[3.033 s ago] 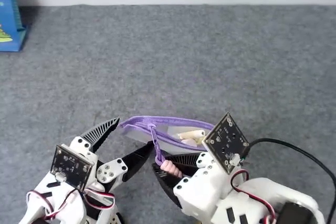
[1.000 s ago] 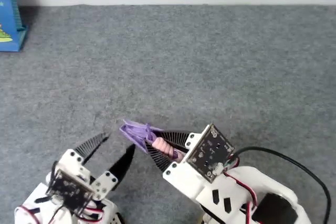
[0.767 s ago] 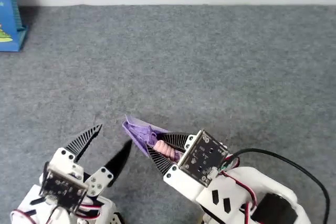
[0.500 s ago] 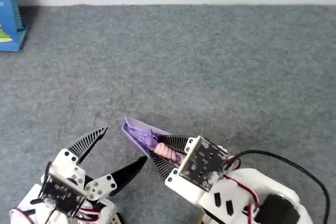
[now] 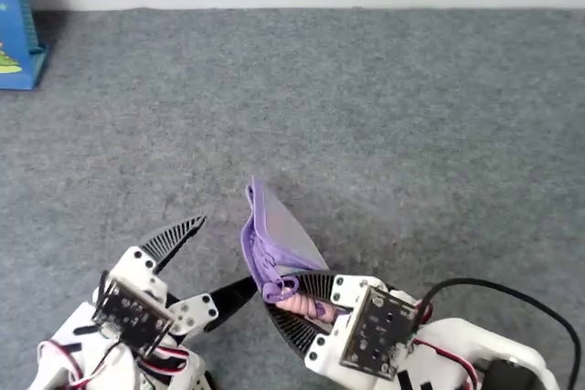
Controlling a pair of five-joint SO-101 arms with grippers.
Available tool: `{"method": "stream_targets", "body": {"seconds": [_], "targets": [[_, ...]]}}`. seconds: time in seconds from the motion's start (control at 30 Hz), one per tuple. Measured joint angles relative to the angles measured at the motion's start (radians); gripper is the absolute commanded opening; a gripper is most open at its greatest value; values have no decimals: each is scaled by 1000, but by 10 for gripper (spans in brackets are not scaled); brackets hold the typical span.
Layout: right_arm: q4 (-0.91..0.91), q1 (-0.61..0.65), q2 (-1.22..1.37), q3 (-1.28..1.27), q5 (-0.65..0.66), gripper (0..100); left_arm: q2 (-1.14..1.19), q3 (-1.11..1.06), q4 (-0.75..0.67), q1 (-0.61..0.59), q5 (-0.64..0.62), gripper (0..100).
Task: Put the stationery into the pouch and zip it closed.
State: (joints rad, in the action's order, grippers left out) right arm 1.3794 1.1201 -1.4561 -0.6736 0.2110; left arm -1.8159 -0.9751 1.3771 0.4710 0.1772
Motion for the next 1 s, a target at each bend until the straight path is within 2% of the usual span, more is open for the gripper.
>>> {"method": "stream_targets", "body": {"seconds": [0.17, 0.4, 0.57, 1.0], "targets": [[5, 0, 0, 0, 0, 7, 2, -37, 0, 71, 0, 341], [2, -101, 0, 2, -5, 7, 3, -37, -11, 63, -6, 341], [-57, -123, 2, 0, -6, 7, 6, -40, -41, 58, -92, 341], [-157, -123, 6, 52, -270, 7, 6, -38, -155, 60, -325, 341]]}}
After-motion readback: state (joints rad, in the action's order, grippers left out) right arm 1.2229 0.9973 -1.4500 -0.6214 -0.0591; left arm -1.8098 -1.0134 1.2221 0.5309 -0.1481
